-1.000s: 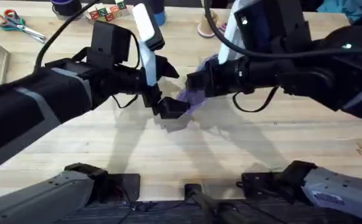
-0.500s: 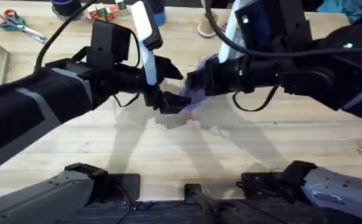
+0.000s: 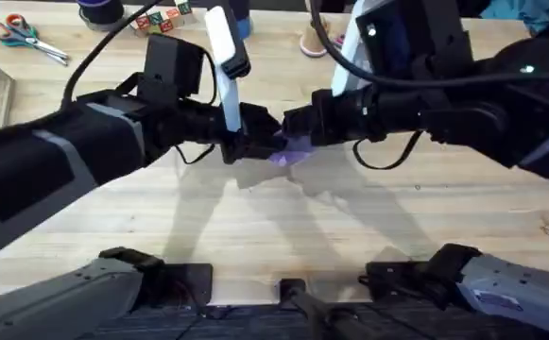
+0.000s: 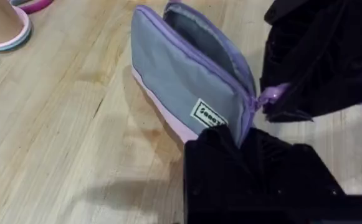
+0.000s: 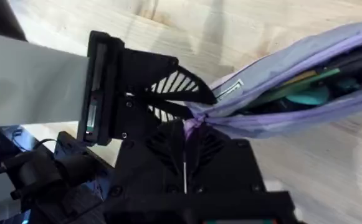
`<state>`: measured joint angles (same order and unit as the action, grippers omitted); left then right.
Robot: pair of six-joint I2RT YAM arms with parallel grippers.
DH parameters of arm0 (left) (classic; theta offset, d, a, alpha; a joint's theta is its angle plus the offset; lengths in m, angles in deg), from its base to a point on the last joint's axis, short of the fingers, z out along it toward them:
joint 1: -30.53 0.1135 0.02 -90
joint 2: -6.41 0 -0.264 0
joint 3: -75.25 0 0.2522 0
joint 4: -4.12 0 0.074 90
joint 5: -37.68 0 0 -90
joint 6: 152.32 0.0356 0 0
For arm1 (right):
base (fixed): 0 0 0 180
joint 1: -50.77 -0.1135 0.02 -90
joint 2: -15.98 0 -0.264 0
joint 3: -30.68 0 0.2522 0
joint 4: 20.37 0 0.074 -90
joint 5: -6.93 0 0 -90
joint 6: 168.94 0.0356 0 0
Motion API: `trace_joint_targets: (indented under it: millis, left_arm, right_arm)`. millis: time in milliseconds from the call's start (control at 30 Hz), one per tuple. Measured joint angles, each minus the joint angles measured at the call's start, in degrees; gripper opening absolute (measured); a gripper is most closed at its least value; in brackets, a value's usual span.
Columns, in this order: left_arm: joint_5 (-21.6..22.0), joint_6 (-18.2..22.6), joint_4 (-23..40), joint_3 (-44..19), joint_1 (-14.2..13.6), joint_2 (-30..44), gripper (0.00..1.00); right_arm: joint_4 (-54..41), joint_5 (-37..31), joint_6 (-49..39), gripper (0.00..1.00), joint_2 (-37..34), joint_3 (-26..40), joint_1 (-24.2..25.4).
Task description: Unzip the bag, pick up the pens from the table one at a time and place them inside, then zip the bag closed.
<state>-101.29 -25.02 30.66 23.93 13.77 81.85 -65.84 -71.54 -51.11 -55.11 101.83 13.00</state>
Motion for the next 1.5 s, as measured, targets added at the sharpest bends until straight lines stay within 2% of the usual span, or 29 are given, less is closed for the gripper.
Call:
trace_joint_targets:
  millis: [300,967,1167,1500]
  left_arm:
    - [0.08,0.00,-0.17,0.00,0.00,0.00,0.042]
    - [-0.33,0.00,-1.20,0.00,-0.48,0.00,0.044]
    - [0.43,0.02,-0.73,0.00,-0.52,0.04,0.044]
    - [1.03,0.02,-0.13,0.02,-0.52,0.68,0.044]
  right_arm:
    - [-0.02,0.95,-0.10,0.030,-0.02,0.00,2.91]
    - [-2.65,6.78,-7.53,0.030,-0.23,0.13,15.86]
    - [-2.23,7.63,-10.64,0.031,-4.01,0.74,19.30]
    - [-1.45,5.81,-14.15,0.030,-9.09,0.96,28.07]
